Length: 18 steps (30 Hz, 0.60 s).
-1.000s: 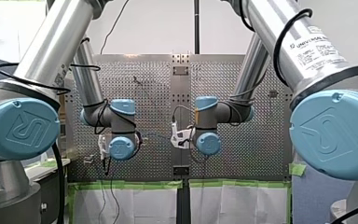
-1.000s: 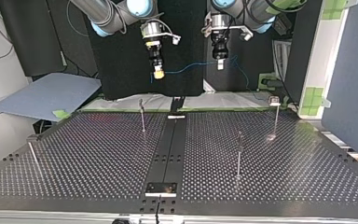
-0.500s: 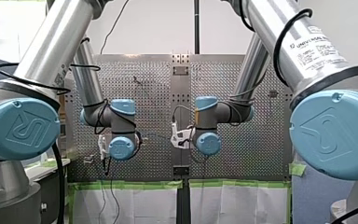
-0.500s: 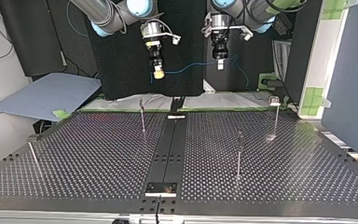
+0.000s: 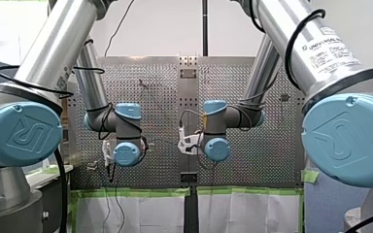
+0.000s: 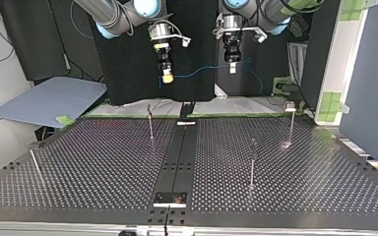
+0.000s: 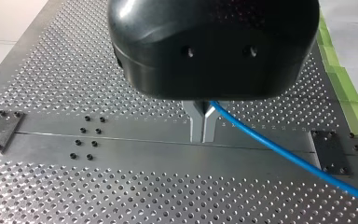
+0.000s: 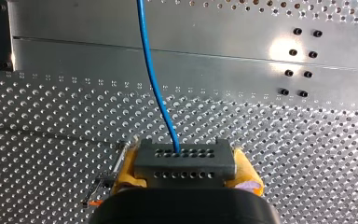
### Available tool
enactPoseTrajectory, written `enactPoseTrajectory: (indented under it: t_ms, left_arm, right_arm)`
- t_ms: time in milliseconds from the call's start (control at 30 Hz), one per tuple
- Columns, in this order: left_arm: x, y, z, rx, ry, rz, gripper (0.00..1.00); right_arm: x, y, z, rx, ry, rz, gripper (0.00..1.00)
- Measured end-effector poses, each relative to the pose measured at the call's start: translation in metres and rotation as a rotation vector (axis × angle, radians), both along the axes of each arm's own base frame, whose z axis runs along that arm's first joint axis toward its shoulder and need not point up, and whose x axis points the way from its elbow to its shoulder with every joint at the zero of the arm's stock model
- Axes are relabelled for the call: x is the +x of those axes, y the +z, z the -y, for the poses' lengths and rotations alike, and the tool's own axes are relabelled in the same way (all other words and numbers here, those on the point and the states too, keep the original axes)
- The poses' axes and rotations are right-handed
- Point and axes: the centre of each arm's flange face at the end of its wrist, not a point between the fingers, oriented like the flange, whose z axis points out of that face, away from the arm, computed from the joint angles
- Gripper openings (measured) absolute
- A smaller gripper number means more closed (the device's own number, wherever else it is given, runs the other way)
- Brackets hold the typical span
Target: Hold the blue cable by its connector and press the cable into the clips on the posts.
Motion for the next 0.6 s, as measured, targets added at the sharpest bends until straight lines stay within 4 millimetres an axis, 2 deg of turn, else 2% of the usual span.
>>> enactPoseTrajectory:
  t_ms: [600]
  left_arm:
    - [0.0000, 0.0000, 0.0000, 0.000, 0.000, 0.000, 0.00]
  right_arm:
    - [0.0000, 0.0000, 0.0000, 0.000, 0.000, 0.000, 0.00]
